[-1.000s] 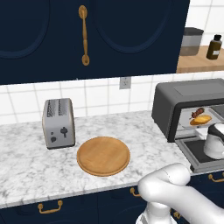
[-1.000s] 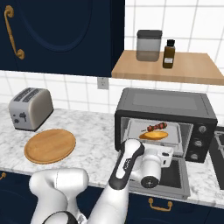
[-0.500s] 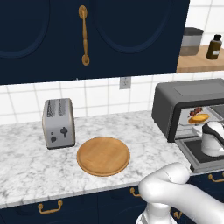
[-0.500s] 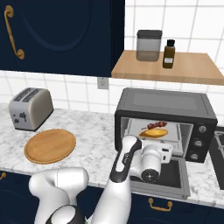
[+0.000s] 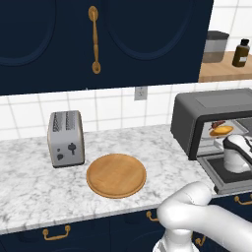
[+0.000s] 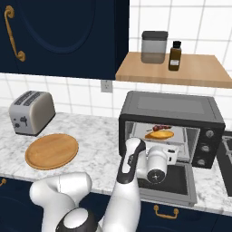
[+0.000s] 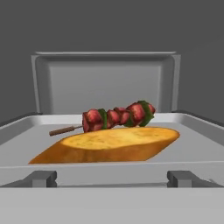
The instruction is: Pick up the kebab skewer and baguette bread, and place them inside the toaster oven. Close the toaster oven door and start by setting the timer.
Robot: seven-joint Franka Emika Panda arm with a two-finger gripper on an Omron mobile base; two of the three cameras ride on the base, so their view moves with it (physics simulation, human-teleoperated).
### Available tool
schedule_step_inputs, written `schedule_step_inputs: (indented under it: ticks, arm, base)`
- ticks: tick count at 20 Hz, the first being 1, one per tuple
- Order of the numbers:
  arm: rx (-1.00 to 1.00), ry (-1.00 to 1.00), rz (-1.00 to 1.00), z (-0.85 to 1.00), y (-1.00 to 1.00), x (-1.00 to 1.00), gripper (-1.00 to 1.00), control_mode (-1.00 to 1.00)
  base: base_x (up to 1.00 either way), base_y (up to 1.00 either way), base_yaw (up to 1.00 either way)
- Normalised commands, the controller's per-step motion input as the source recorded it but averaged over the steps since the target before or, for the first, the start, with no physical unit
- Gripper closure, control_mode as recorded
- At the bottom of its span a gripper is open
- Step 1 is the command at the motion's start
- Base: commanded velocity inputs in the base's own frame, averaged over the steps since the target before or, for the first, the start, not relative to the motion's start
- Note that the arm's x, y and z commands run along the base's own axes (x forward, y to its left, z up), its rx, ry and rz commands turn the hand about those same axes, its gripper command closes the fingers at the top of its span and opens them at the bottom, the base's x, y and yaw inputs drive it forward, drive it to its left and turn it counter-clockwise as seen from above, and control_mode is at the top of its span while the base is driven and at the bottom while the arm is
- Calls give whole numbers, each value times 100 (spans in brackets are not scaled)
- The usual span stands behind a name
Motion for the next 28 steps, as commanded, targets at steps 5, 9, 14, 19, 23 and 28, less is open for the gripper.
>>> schedule_step_inputs:
  ticks: [5, 9, 14, 19, 23, 28]
  arm:
    - [0, 0, 1, 0, 0, 10, -100, -100]
    - [0, 0, 0, 0, 0, 15, -100, -100]
    - [0, 0, 0, 0, 0, 18, -100, -100]
    - [0, 0, 0, -1, 2, 9, -100, -100]
    - [0, 0, 0, -3, 5, 24, -100, -100]
    - [0, 0, 0, 0, 1, 2, -100, -100]
  base:
    - [0, 0, 0]
    - [0, 0, 0]
    - [0, 0, 0]
    - [0, 0, 0]
    - [0, 0, 0]
    - [0, 0, 0]
